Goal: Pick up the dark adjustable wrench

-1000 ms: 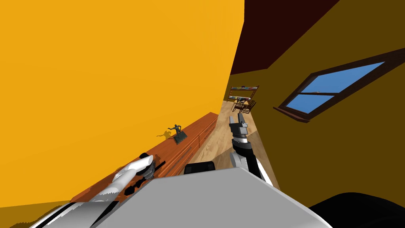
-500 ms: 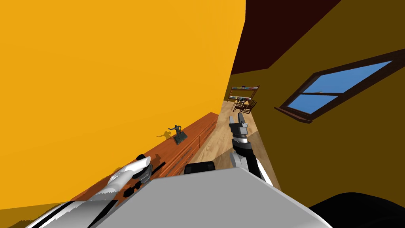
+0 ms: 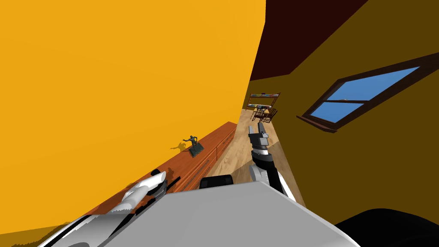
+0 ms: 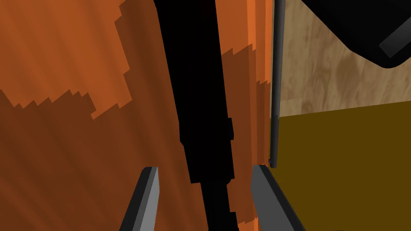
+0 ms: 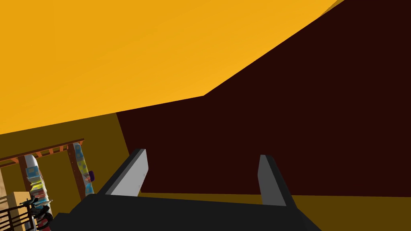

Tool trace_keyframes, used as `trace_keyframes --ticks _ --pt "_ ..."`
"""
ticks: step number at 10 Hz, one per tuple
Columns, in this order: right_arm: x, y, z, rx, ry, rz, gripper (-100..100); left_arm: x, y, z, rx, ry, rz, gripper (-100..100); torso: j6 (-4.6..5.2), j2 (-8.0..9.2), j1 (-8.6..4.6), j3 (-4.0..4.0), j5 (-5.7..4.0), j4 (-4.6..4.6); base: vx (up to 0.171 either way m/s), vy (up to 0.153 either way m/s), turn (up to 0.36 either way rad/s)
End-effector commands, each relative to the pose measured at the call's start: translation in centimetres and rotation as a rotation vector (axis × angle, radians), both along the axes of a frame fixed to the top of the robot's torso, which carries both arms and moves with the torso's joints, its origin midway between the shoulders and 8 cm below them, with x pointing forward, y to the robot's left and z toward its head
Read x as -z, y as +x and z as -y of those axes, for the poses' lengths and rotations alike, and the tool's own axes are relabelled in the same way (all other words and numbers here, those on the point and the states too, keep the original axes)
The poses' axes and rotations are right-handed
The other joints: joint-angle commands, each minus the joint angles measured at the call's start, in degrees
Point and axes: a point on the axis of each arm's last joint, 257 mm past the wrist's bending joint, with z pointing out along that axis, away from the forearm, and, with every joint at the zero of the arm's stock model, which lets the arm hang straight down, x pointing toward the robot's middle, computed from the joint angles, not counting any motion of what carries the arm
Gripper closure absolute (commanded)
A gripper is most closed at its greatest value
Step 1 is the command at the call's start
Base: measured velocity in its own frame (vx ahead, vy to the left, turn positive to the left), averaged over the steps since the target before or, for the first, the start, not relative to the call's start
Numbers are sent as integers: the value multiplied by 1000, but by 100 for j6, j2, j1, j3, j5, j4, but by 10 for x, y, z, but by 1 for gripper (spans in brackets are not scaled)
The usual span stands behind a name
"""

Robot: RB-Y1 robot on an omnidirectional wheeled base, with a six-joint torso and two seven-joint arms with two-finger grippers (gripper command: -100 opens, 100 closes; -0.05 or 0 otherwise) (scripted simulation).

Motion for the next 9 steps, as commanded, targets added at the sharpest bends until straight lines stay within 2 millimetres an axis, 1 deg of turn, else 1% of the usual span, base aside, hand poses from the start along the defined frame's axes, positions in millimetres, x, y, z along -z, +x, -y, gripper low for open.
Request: trace_keyframes --ticks 1,4,5,6,8,9 --pt "0 0 0 0 0 0 0 0 0 0 0 0 0 100 0 0 0 0 0 0 0 0 0" --pt "0 0 0 0 0 0 0 1 -1 1 -2 -2 -3 100 6 -6 8 -3 2 1 0 0 0" --pt "0 0 0 0 0 0 0 1 -1 1 -2 -2 -3 0 6 -6 8 -3 2 1 0 0 0" --pt "0 0 0 0 0 0 0 -9 3 -9 3 0 0 100 6 -6 8 -3 2 1 -17 -40 40" --pt "0 0 0 0 0 0 0 -9 3 -9 3 0 0 100 6 -2 -7 0 -3 3 -7 -40 14" --pt "0 0 0 0 0 0 0 -17 7 -15 7 0 0 100 7 -4 -2 -1 -2 3 -8 -40 12"
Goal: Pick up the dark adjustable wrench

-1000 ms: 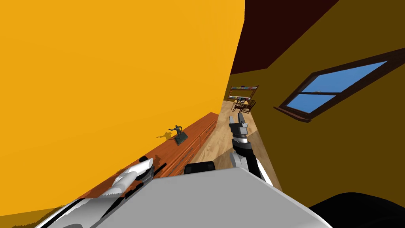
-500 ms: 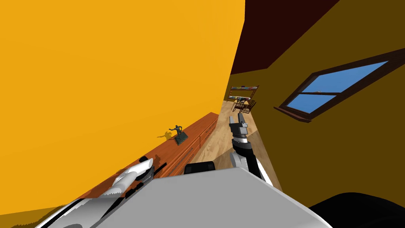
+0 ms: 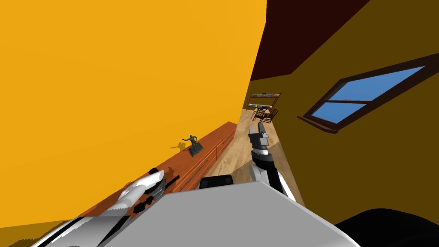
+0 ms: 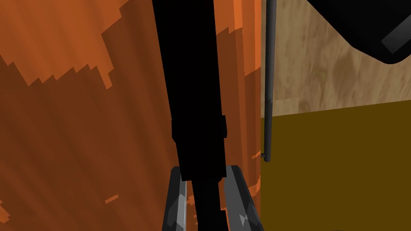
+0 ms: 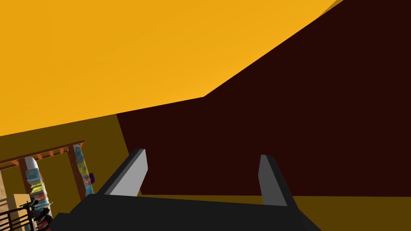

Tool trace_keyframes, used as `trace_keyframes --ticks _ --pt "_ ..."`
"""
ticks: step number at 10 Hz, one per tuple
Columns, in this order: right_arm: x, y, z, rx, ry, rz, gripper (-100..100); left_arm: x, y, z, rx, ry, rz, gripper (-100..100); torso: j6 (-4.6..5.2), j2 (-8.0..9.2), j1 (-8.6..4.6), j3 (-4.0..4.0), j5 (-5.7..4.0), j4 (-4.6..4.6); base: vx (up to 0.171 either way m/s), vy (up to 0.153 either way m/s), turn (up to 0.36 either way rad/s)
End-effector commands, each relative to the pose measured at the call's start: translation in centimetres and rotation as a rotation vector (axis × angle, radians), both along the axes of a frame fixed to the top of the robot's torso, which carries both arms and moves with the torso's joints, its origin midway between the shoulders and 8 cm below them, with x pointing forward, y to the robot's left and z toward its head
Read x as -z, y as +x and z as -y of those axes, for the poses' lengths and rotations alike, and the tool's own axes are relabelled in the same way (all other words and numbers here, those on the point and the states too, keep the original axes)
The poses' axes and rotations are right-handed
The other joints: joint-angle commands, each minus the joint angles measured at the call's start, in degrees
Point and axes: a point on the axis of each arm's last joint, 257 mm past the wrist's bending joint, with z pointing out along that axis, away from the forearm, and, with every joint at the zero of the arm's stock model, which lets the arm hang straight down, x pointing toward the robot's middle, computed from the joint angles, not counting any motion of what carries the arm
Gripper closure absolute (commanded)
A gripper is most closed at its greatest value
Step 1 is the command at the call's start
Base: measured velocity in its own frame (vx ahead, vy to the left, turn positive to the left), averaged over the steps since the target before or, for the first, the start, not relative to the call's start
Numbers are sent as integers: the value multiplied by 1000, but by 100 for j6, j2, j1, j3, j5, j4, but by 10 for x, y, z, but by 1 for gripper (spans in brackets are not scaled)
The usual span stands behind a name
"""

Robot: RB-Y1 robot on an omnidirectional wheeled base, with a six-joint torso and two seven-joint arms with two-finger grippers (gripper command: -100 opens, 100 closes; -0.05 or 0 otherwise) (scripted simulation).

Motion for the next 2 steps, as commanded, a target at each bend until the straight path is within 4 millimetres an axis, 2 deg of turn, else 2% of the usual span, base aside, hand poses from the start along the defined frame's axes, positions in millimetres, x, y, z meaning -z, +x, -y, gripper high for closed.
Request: trace_keyframes --ticks 1,2 --pt "0 0 0 0 0 0 0 0 0 0 0 0 0 100 0 0 0 0 0 0 -4 -21 6" --pt "0 0 0 0 0 0 0 -1 0 0 0 0 -1 0 0 -1 6 -1 3 -1 0 0 0"
